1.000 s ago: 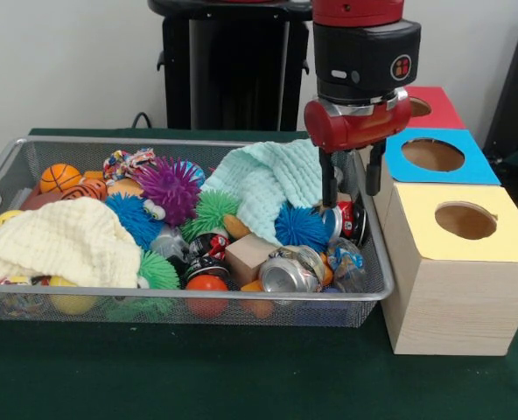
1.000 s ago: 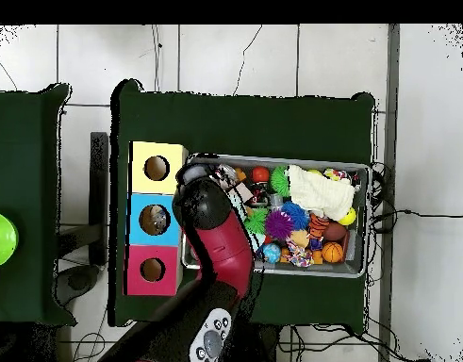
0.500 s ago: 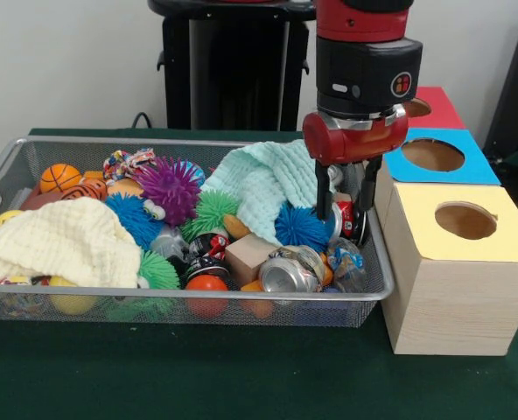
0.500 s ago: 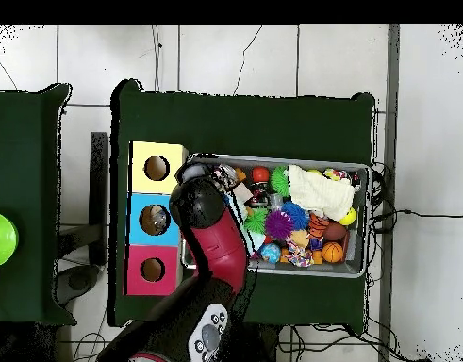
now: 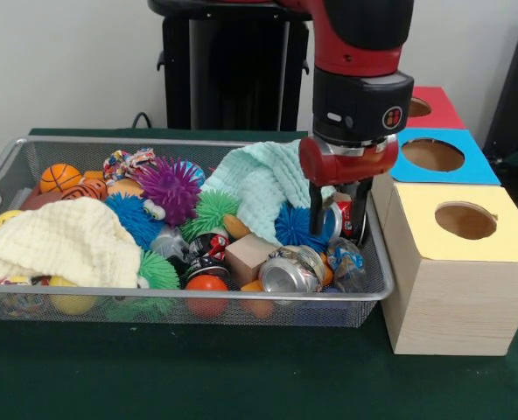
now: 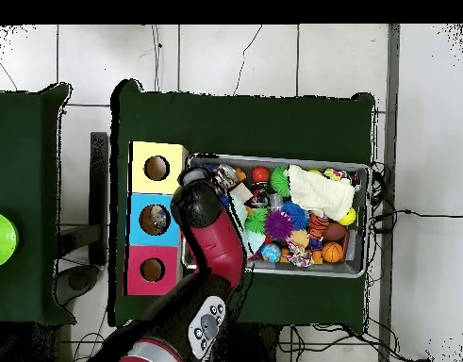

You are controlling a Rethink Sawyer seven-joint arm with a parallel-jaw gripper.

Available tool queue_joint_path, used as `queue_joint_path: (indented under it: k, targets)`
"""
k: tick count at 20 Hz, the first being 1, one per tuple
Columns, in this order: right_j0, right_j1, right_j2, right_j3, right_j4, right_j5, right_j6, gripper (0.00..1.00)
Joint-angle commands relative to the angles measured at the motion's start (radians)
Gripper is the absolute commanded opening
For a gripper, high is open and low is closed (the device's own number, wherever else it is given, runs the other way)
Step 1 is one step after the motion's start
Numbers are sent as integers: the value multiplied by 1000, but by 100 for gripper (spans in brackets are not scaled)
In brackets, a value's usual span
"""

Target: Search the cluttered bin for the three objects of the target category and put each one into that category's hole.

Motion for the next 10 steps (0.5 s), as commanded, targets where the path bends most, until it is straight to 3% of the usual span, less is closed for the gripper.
queue_joint_path:
  k: [1,6,10]
  targets:
    - [10,107,100,-93,-62,-24,477,100]
    - [21,156,119,-128,-36,-82,507,100]
    - [30,181,102,-172,-53,-68,573,100]
